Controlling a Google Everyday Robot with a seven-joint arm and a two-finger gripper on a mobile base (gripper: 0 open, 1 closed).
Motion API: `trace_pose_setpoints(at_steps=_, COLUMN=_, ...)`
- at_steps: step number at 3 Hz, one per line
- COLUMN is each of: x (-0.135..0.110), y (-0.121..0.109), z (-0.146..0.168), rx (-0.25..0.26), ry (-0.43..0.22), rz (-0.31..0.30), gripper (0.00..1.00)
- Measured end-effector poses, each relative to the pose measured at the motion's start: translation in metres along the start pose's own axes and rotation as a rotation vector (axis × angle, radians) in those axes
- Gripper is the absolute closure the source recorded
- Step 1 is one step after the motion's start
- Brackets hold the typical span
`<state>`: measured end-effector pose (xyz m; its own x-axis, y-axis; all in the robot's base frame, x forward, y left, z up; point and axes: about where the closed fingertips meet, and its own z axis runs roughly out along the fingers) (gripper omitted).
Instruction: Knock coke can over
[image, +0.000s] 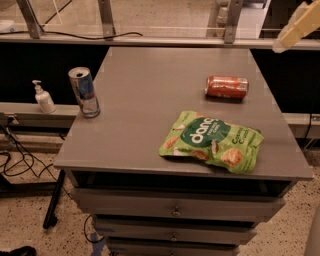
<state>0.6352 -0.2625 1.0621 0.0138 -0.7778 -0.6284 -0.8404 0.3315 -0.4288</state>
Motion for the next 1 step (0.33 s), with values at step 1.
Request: trace_pose_setpoints(at_steps=1, x=-0.0045, y=-0.0032, z=-0.0043, rx=0.013, ry=-0.016, rz=-0.005, gripper=0.0)
